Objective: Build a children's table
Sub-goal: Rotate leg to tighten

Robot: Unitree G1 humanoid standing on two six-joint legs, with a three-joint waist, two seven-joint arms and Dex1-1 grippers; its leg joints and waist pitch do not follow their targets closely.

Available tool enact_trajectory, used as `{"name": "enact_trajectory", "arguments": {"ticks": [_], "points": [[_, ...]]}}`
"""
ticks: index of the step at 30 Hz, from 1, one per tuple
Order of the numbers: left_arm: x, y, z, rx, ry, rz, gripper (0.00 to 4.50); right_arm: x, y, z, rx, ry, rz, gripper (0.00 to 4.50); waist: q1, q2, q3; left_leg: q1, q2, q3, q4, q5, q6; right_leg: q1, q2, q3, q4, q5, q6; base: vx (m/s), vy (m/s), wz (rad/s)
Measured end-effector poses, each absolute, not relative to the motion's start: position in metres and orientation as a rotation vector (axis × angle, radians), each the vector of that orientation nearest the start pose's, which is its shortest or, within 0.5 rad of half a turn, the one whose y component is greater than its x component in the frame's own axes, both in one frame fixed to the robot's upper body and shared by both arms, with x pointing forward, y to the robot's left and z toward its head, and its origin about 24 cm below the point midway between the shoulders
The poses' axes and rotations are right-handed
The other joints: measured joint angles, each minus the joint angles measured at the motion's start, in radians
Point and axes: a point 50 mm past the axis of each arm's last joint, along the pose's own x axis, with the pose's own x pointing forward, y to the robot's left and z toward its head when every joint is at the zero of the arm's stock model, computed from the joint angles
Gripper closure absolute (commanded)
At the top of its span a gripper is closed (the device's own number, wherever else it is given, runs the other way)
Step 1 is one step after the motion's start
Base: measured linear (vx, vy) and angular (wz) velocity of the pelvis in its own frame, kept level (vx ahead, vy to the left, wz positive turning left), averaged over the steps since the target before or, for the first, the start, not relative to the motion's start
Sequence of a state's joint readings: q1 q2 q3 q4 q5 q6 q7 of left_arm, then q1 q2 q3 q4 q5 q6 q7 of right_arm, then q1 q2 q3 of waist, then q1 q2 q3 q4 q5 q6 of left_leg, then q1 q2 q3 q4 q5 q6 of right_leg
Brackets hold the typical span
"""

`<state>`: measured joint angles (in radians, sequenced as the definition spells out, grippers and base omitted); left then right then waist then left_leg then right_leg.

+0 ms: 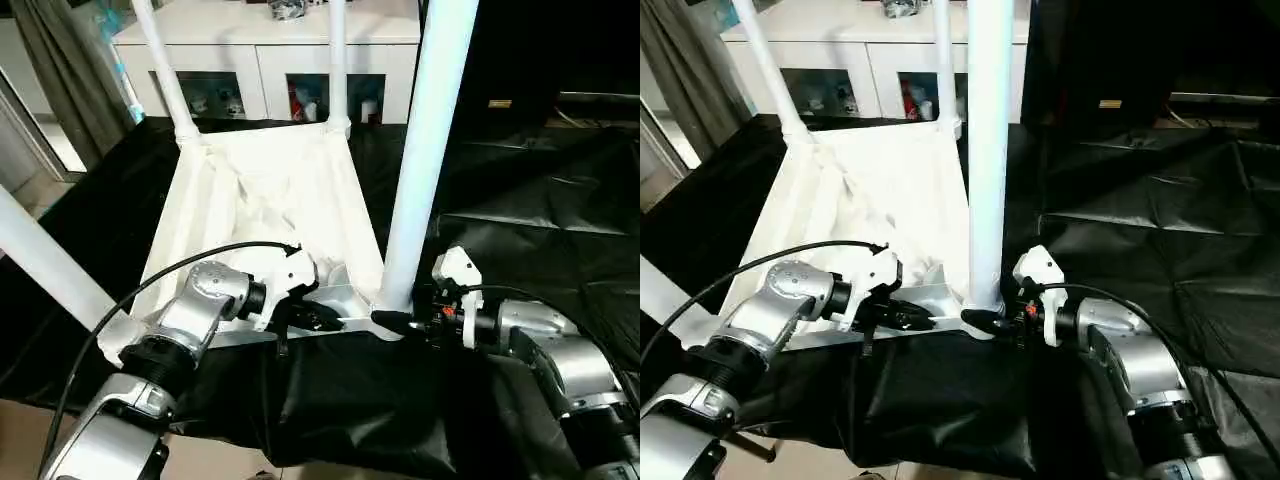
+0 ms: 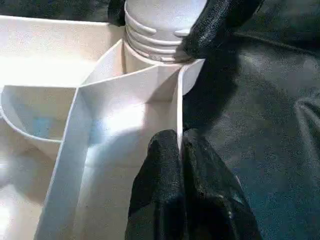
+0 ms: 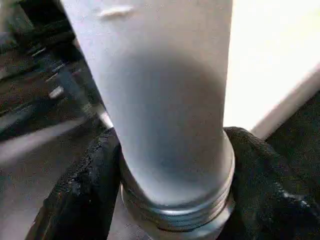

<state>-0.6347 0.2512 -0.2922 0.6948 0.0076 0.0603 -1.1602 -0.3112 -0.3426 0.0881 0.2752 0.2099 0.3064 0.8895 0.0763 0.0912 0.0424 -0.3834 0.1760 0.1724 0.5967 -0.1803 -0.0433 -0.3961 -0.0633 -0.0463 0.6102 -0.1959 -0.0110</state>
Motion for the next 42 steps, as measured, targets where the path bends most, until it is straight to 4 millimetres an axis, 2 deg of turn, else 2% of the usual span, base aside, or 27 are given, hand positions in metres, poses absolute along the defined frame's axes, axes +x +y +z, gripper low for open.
{"name": "enact_trajectory", "arguments": {"ticks": [4,8,10,11,12,14,18,22,29,34,38,42], "points": [[0.332,0.079,0.043,0.325,0.382,-1.229,4.5,0.305,-0.155,0.038,0.009,0.315,0.687,1.74,-0.018,-0.001,0.0,0.001,-0.002,0.0,0.001,0.0,0.0,0.002,-0.001,0.002,-0.001,-0.003,0.005,0.0,0.0,0.0],[0.335,0.068,0.041,0.308,0.377,-1.174,4.5,0.309,-0.151,0.035,0.043,0.305,0.571,1.74,-0.024,-0.003,-0.001,0.005,-0.002,0.0,0.001,0.0,0.0,0.005,-0.002,0.001,-0.002,-0.003,0.005,0.0,0.0,0.0],[0.336,0.067,0.039,0.302,0.383,-1.145,4.5,0.313,-0.144,0.032,0.047,0.298,0.515,1.74,-0.031,-0.003,-0.001,0.011,-0.002,0.0,0.0,0.0,0.0,0.011,-0.002,0.001,-0.003,-0.004,0.006,0.0,0.0,0.0],[0.336,0.067,0.038,0.298,0.386,-1.138,4.5,0.313,-0.142,0.032,0.048,0.297,0.507,1.74,-0.035,-0.002,0.0,0.014,-0.002,0.0,0.0,0.0,0.0,0.013,-0.002,0.001,-0.003,-0.004,0.007,0.0,0.0,0.0],[0.336,0.067,0.038,0.297,0.388,-1.136,4.5,0.314,-0.142,0.031,0.05,0.298,0.506,1.39,-0.039,-0.002,0.0,0.016,-0.002,0.0,0.0,0.0,0.0,0.015,-0.002,0.001,-0.004,-0.005,0.008,0.0,0.0,0.0],[0.336,0.068,0.038,0.295,0.387,-1.136,4.5,0.314,-0.141,0.031,0.063,0.294,0.504,1.04,-0.042,-0.002,-0.001,0.016,-0.002,0.0,-0.004,0.0,0.0,0.016,-0.002,0.001,-0.01,-0.005,0.008,0.0,0.0,0.0],[0.335,0.071,0.04,0.3,0.388,-1.176,4.5,0.311,-0.144,0.033,0.087,0.286,0.56,0.94,-0.044,-0.002,-0.001,0.014,-0.004,0.0,-0.009,0.0,0.0,0.016,-0.002,0.001,-0.018,-0.003,0.006,0.0,0.0,0.0],[0.329,0.083,0.043,0.317,0.388,-1.293,4.5,0.298,-0.16,0.04,0.022,0.308,0.764,0.94,-0.036,-0.002,-0.001,0.011,-0.004,0.001,-0.011,-0.003,0.003,0.014,-0.002,0.0,-0.017,0.0,0.001,0.046,-0.005,0.02],[0.32,0.1,0.049,0.337,0.403,-1.429,4.5,0.285,-0.167,0.049,-0.069,0.352,1.022,0.94,-0.005,0.001,-0.002,-0.003,0.002,-0.002,-0.01,-0.002,0.007,0.002,0.001,-0.008,-0.014,-0.004,0.001,0.025,-0.01,0.0],[0.313,0.103,0.048,0.318,0.424,-1.489,4.5,0.281,-0.164,0.049,-0.063,0.365,1.112,0.94,0.012,0.001,-0.002,-0.004,0.002,-0.001,-0.006,-0.002,0.006,0.002,0.0,-0.007,-0.012,-0.003,0.0,0.0,0.0,0.0],[0.31,0.103,0.047,0.318,0.432,-1.517,4.5,0.28,-0.162,0.049,-0.055,0.368,1.135,1.39,0.017,0.0,-0.001,-0.004,0.002,0.001,-0.005,-0.004,0.002,0.002,-0.003,-0.008,-0.01,-0.003,0.0,0.0,0.0,0.0],[0.309,0.102,0.047,0.317,0.433,-1.519,4.5,0.279,-0.162,0.048,-0.048,0.377,1.141,1.62,0.015,0.0,-0.001,-0.004,0.001,0.002,-0.004,-0.004,0.002,0.002,-0.005,-0.008,-0.009,-0.003,0.0,0.0,0.0,0.0]]}}
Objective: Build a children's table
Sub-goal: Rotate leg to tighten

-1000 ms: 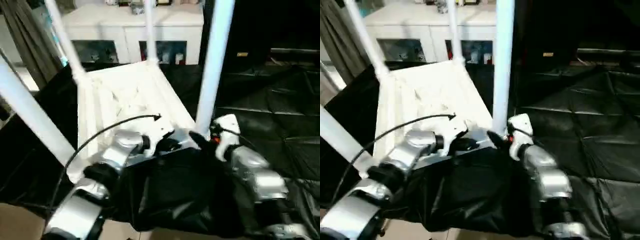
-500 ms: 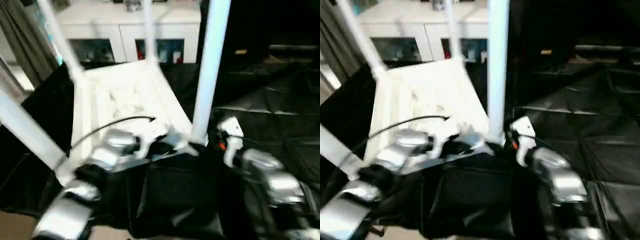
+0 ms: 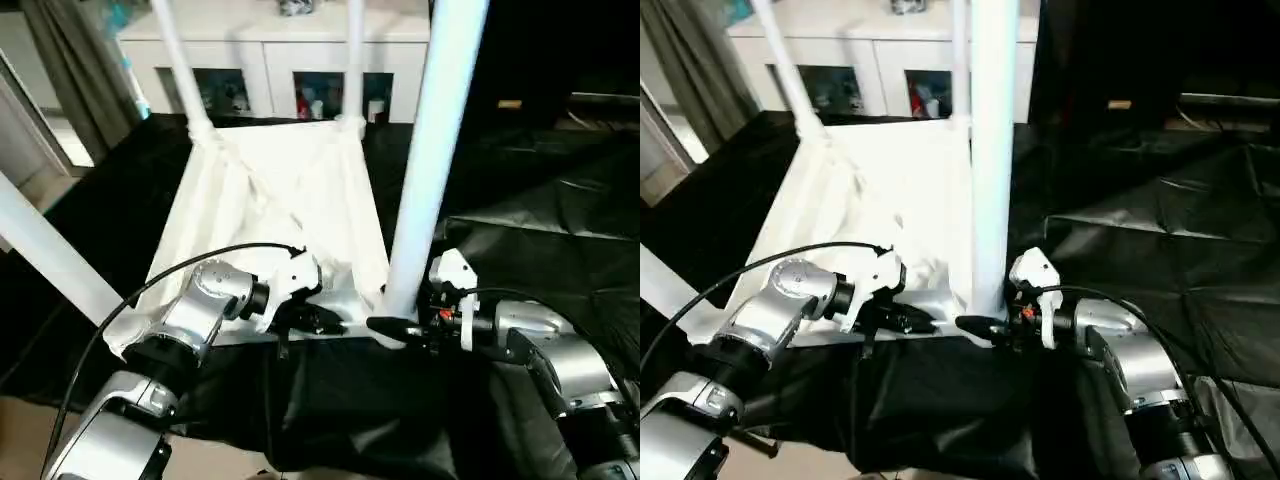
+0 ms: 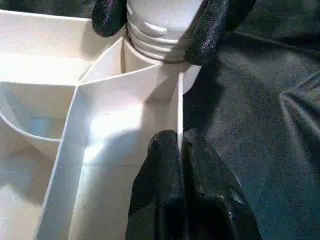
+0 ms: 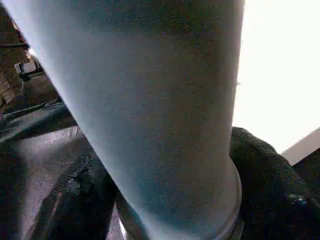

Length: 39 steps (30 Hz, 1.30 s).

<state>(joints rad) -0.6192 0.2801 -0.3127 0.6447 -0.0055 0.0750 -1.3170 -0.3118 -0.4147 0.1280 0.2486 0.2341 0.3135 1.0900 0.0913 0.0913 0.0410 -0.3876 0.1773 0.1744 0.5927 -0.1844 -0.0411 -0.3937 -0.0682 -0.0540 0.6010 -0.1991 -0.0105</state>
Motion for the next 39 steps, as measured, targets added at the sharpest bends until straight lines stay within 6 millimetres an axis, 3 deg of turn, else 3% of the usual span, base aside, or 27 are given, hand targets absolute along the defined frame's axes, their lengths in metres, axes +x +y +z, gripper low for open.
{"name": "enact_trajectory", "arguments": {"ticks": [6,9,16,19,21,27,33,36,39], "points": [[0.31,0.101,0.047,0.316,0.43,-1.497,4.5,0.279,-0.159,0.046,-0.04,0.363,1.116,1.75,0.0,0.0,0.0,0.0,0.0,0.0,0.0,0.001,0.001,0.0,-0.001,-0.001,0.001,0.0,0.0,0.0,0.0,0.0],[0.316,0.093,0.043,0.303,0.41,-1.397,4.5,0.287,-0.159,0.041,-0.013,0.343,0.963,1.76,-0.005,0.0,0.0,0.005,0.0,0.0,0.002,0.002,0.001,0.005,-0.003,-0.002,0.003,0.0,0.0,0.0,0.0,0.0],[0.328,0.064,0.039,0.272,0.385,-1.201,4.5,0.311,-0.149,0.034,0.06,0.297,0.556,1.76,-0.045,-0.001,0.0,0.016,-0.003,0.001,0.002,0.002,0.001,0.015,-0.009,-0.005,0.0,-0.003,0.006,0.0,0.0,0.0],[0.329,0.061,0.039,0.265,0.38,-1.171,4.5,0.315,-0.145,0.034,0.055,0.287,0.507,1.76,-0.056,-0.001,0.0,0.016,-0.003,0.001,0.001,0.002,0.001,0.015,-0.009,-0.006,0.0,-0.003,0.006,0.0,0.0,0.0],[0.329,0.062,0.039,0.263,0.38,-1.173,4.5,0.315,-0.144,0.034,0.053,0.283,0.511,1.2,-0.057,-0.001,0.0,0.016,-0.003,0.001,0.001,0.002,0.001,0.015,-0.009,-0.006,0.0,-0.003,0.006,0.0,0.0,0.0],[0.326,0.066,0.04,0.258,0.384,-1.235,4.5,0.307,-0.15,0.038,0.03,0.285,0.63,0.59,-0.056,-0.001,0.0,0.014,-0.003,0.001,-0.003,0.002,0.001,0.014,-0.009,-0.008,-0.001,-0.001,0.002,0.0,0.0,0.0],[0.32,0.085,0.043,0.284,0.39,-1.336,4.5,0.294,-0.157,0.044,-0.035,0.31,0.858,0.59,-0.048,0.001,0.001,0.01,-0.001,0.0,-0.007,0.002,0.001,0.01,-0.009,-0.012,-0.002,-0.002,0.003,0.0,0.0,0.0],[0.316,0.093,0.046,0.295,0.41,-1.418,4.5,0.287,-0.159,0.046,-0.035,0.337,0.998,0.59,-0.034,0.002,0.001,0.006,-0.001,0.0,-0.005,0.002,0.001,0.008,-0.009,-0.013,-0.002,-0.002,0.003,0.0,0.0,0.0],[0.312,0.094,0.046,0.287,0.427,-1.482,4.5,0.283,-0.158,0.047,-0.034,0.35,1.083,0.9,-0.022,0.002,0.001,0.003,-0.001,0.0,-0.003,0.002,0.001,0.008,-0.01,-0.013,-0.002,-0.002,0.003,0.0,0.0,0.0]]}}
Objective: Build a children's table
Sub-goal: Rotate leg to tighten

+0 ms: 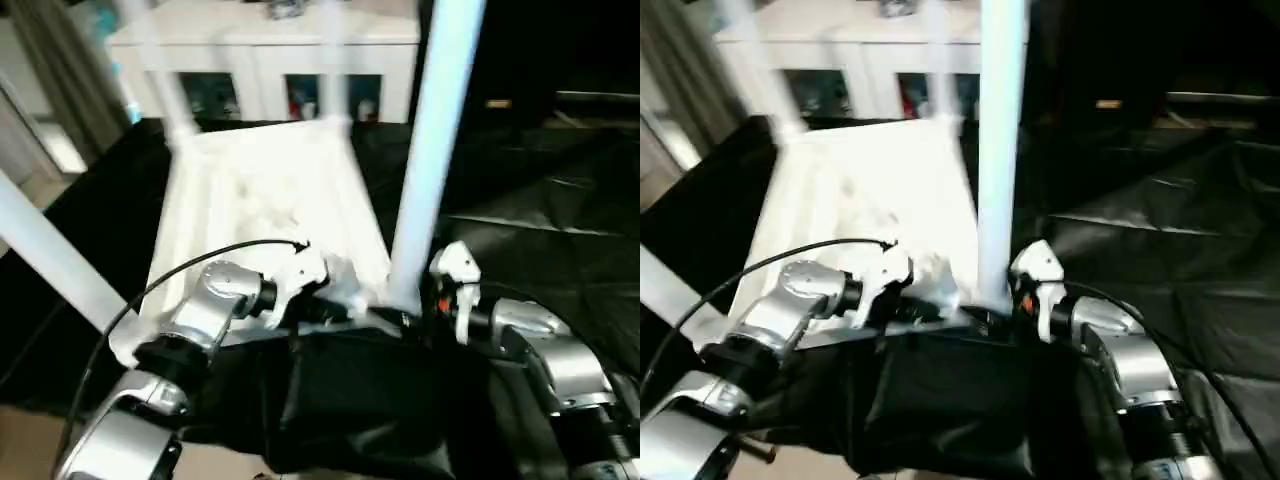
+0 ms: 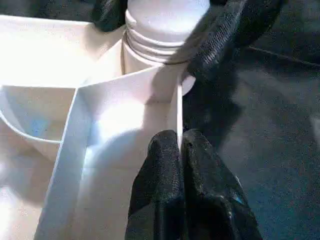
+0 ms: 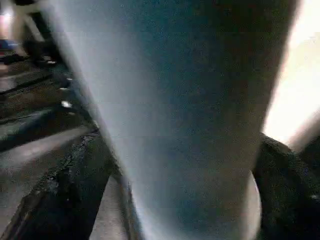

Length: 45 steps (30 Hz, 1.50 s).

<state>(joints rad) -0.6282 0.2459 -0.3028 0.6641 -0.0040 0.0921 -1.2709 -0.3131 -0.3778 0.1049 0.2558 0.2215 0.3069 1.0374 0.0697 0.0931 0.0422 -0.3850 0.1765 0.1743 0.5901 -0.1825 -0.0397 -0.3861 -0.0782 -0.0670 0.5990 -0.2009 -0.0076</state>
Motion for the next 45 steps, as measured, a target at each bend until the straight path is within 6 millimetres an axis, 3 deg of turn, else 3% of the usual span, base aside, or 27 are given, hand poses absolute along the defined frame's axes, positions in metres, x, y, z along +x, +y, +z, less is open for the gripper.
{"name": "enact_trajectory", "arguments": {"ticks": [2,4,10,15,18,25,28,29,30,33,35,42,45], "points": [[0.31,0.095,0.046,0.294,0.433,-1.501,4.5,0.282,-0.159,0.047,-0.032,0.354,1.102,0.93,0.005,0.0,0.0,0.0,0.0,0.0,0.001,0.0,0.0,0.0,-0.001,0.0,0.0,0.0,0.0,0.0,0.0,0.0],[0.31,0.096,0.046,0.293,0.441,-1.511,4.5,0.281,-0.161,0.048,-0.034,0.36,1.116,1.27,0.011,0.0,0.0,0.0,0.0,0.0,0.001,0.0,0.0,0.0,-0.001,0.0,0.0,0.0,0.0,0.0,0.0,0.0],[0.307,0.097,0.047,0.295,0.443,-1.53,4.5,0.279,-0.161,0.048,-0.029,0.373,1.143,1.73,0.019,0.001,0.0,0.0,0.0,0.0,0.001,0.0,0.0,0.0,-0.001,0.0,0.001,0.0,0.0,0.0,0.0,0.0],[0.308,0.095,0.045,0.292,0.436,-1.506,4.5,0.278,-0.159,0.046,-0.017,0.365,1.108,1.8,0.019,0.001,0.0,0.0,0.0,0.0,0.002,0.0,0.0,0.0,-0.001,0.0,0.001,0.0,0.0,0.0,0.0,0.0],[0.315,0.09,0.043,0.282,0.416,-1.405,4.5,0.287,-0.157,0.04,0.031,0.334,0.938,1.8,0.013,-0.002,-0.001,0.003,0.0,0.0,0.003,0.001,0.0,0.002,-0.001,0.0,0.003,0.001,-0.001,0.0,0.0,0.0],[0.329,0.062,0.041,0.272,0.384,-1.222,4.5,0.312,-0.15,0.036,0.066,0.294,0.539,1.81,-0.02,-0.002,-0.001,0.007,-0.001,0.0,0.003,0.001,-0.001,0.005,-0.001,0.002,0.002,0.001,-0.002,0.0,0.0,0.0],[0.329,0.06,0.041,0.268,0.381,-1.202,4.5,0.314,-0.146,0.036,0.055,0.279,0.497,1.81,-0.028,-0.001,-0.001,0.009,-0.001,0.0,0.002,0.001,-0.001,0.006,-0.001,0.002,0.002,0.001,-0.001,0.0,0.0,0.0],[0.329,0.06,0.041,0.265,0.381,-1.2,4.5,0.314,-0.145,0.036,0.057,0.277,0.494,1.46,-0.03,-0.001,-0.001,0.009,-0.001,0.0,0.002,0.001,-0.001,0.006,-0.001,0.002,0.002,0.001,-0.001,0.0,0.0,0.0],[0.33,0.061,0.041,0.263,0.381,-1.199,4.5,0.315,-0.145,0.037,0.063,0.273,0.496,1.11,-0.032,-0.001,-0.001,0.009,-0.001,0.0,0.002,0.001,-0.001,0.006,-0.001,0.002,0.002,0.001,-0.001,0.0,0.0,0.0],[0.33,0.061,0.041,0.257,0.381,-1.203,4.5,0.314,-0.143,0.037,0.069,0.271,0.516,1.05,-0.034,-0.001,-0.001,0.009,-0.001,0.0,0.002,0.001,-0.001,0.006,-0.001,0.002,0.002,0.001,-0.001,0.0,0.0,0.0],[0.329,0.064,0.041,0.254,0.384,-1.218,4.5,0.313,-0.145,0.038,0.058,0.27,0.555,0.75,-0.035,-0.001,-0.001,0.008,-0.001,0.0,0.002,0.001,-0.001,0.006,-0.001,0.002,0.001,0.001,-0.001,0.0,0.0,0.0],[0.325,0.081,0.045,0.279,0.381,-1.329,4.5,0.3,-0.159,0.044,-0.055,0.296,0.844,0.75,-0.029,0.004,0.0,0.0,0.0,0.0,0.0,0.0,0.0,0.001,-0.001,-0.002,-0.001,0.001,-0.001,0.0,0.0,0.0],[0.321,0.088,0.046,0.284,0.392,-1.384,4.5,0.294,-0.165,0.047,-0.077,0.321,0.98,0.75,-0.017,0.007,0.002,0.0,0.0,0.0,0.001,0.003,0.005,0.001,-0.001,-0.002,-0.001,0.001,-0.001,0.0,0.0,0.0]]}}
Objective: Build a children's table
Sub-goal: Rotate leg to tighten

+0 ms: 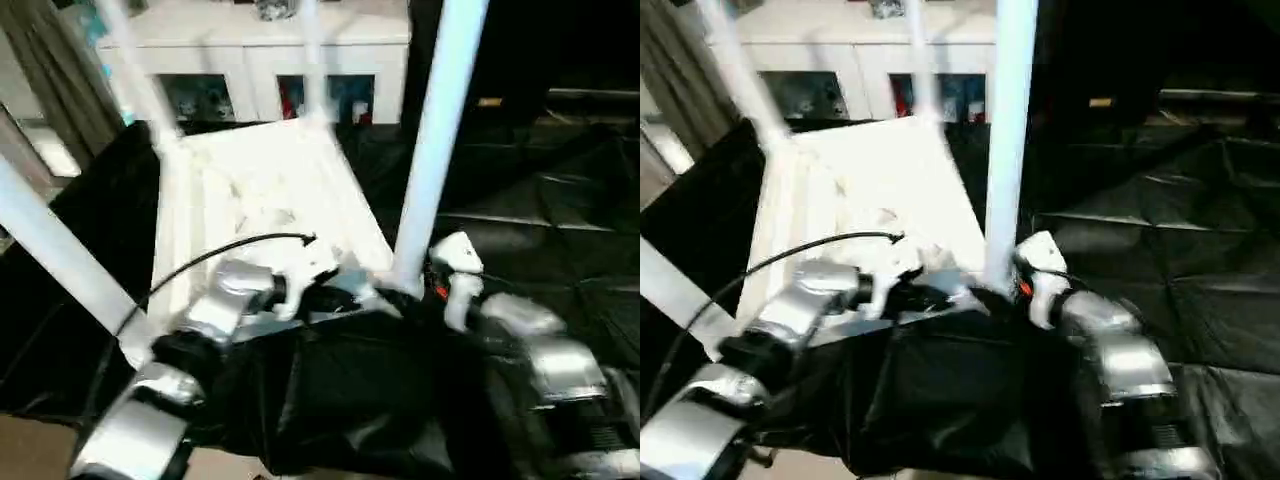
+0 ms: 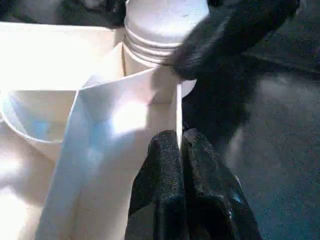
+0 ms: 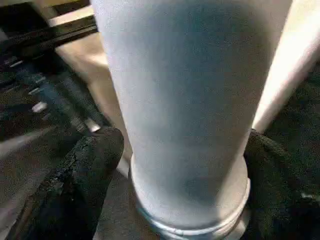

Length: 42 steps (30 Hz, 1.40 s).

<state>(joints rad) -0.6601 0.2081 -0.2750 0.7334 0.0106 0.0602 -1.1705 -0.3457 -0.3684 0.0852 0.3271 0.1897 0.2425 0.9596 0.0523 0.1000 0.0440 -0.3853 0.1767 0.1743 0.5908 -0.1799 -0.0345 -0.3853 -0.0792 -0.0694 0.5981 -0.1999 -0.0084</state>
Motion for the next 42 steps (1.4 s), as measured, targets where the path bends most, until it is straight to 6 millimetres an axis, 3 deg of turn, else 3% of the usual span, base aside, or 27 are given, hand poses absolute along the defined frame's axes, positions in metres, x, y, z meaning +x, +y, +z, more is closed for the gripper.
{"name": "enact_trajectory", "arguments": {"ticks": [3,7,11,18,21,28,34,35,42], "points": [[0.317,0.093,0.046,0.273,0.407,-1.435,4.5,0.291,-0.163,0.048,-0.079,0.324,1.047,0.75,0.008,0.003,0.002,0.0,0.0,0.0,0.001,0.0,0.0,0.0,0.0,0.0,0.0,0.0,0.0,0.0,0.0,0.0],[0.314,0.101,0.046,0.265,0.435,-1.474,4.5,0.29,-0.164,0.05,-0.103,0.337,1.117,1.07,0.014,0.004,0.002,0.0,0.0,0.0,0.001,-0.001,-0.002,0.0,0.0,0.0,0.0,0.0,0.0,0.0,0.0,0.0],[0.314,0.103,0.047,0.263,0.441,-1.482,4.5,0.289,-0.164,0.05,-0.094,0.338,1.134,1.48,0.015,0.005,0.002,0.0,0.0,0.0,0.001,-0.003,-0.004,0.0,0.0,0.0,0.0,0.0,0.0,0.0,0.0,0.0],[0.313,0.104,0.047,0.259,0.445,-1.483,4.5,0.288,-0.162,0.049,-0.078,0.34,1.137,1.74,0.019,0.006,0.003,0.0,0.0,0.0,0.001,-0.003,-0.004,0.0,0.0,0.0,0.001,0.0,0.0,0.0,0.0,0.0],[0.314,0.1,0.046,0.262,0.431,-1.452,4.5,0.291,-0.159,0.047,-0.067,0.328,1.069,1.78,0.014,0.006,0.003,0.001,0.0,0.0,0.002,-0.002,-0.004,0.0,0.0,0.001,0.002,0.0,0.0,0.0,0.0,0.0],[0.331,0.069,0.043,0.267,0.38,-1.229,4.5,0.314,-0.15,0.038,0.014,0.276,0.617,1.79,-0.015,0.01,0.0,0.005,-0.001,0.0,0.005,-0.002,-0.005,0.004,0.0,0.003,0.003,0.001,-0.002,0.0,0.0,0.0],[0.332,0.059,0.038,0.236,0.384,-1.172,4.5,0.317,-0.144,0.035,0.003,0.272,0.485,1.79,-0.022,0.019,-0.008,0.013,-0.001,0.0,0.005,-0.002,-0.005,0.01,0.0,0.003,0.002,0.0,0.0,0.0,0.0,0.0],[0.332,0.058,0.037,0.234,0.386,-1.171,4.5,0.317,-0.144,0.034,0.001,0.271,0.485,1.44,-0.022,0.019,-0.007,0.014,-0.001,0.0,0.005,-0.002,-0.005,0.012,0.0,0.003,0.002,-0.002,0.004,0.0,0.0,0.0],[0.329,0.064,0.039,0.229,0.393,-1.25,4.5,0.308,-0.153,0.038,0.024,0.266,0.621,0.67,-0.021,0.021,-0.009,0.012,-0.002,0.0,-0.002,-0.003,-0.004,0.011,0.0,0.003,-0.004,-0.001,0.002,0.0,0.0,0.0]]}}
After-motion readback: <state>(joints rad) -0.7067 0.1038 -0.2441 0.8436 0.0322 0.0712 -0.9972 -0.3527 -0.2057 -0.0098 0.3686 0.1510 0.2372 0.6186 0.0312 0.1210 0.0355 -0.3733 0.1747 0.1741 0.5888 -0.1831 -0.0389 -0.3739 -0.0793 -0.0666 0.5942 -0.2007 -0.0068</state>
